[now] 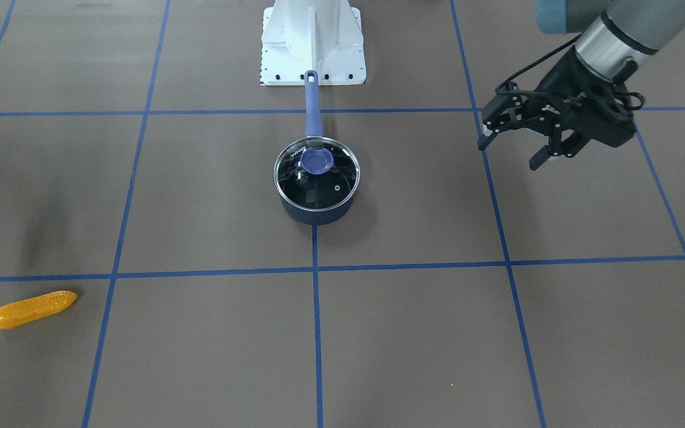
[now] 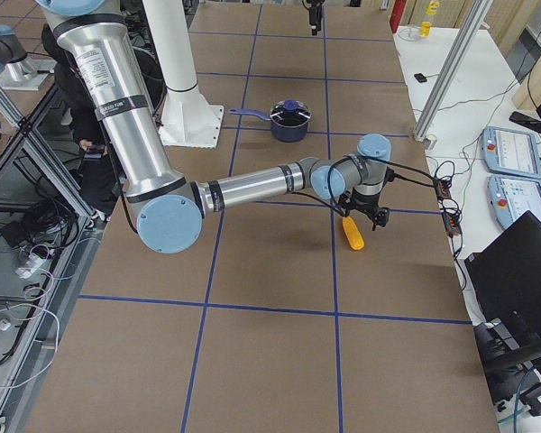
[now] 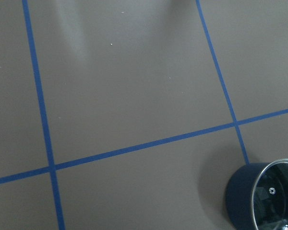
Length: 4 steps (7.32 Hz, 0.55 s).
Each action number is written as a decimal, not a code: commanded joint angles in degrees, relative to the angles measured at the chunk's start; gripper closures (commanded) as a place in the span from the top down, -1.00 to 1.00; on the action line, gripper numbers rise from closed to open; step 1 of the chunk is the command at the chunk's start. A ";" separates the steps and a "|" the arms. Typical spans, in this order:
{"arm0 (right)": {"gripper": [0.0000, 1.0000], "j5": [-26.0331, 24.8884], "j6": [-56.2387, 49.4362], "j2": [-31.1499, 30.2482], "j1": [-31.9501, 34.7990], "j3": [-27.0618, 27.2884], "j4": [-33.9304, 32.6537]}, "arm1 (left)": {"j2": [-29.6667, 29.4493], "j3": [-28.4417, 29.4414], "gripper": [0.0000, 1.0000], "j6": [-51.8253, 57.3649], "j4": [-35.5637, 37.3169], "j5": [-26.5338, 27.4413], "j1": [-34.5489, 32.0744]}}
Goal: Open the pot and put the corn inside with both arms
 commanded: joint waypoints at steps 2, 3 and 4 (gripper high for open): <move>1.00 -0.67 -4.63 7.00 -1.70 -7.11 -0.04 | -7.09 -3.49 0.96 -5.72 10.89 9.76 11.70; 1.00 -0.75 -4.72 7.90 -2.31 -8.62 0.05 | -8.32 -2.97 0.96 -7.40 10.90 11.78 14.69; 1.00 -0.84 -4.98 7.90 -3.63 -9.34 0.05 | -10.60 -1.14 0.96 -9.50 10.90 13.54 16.20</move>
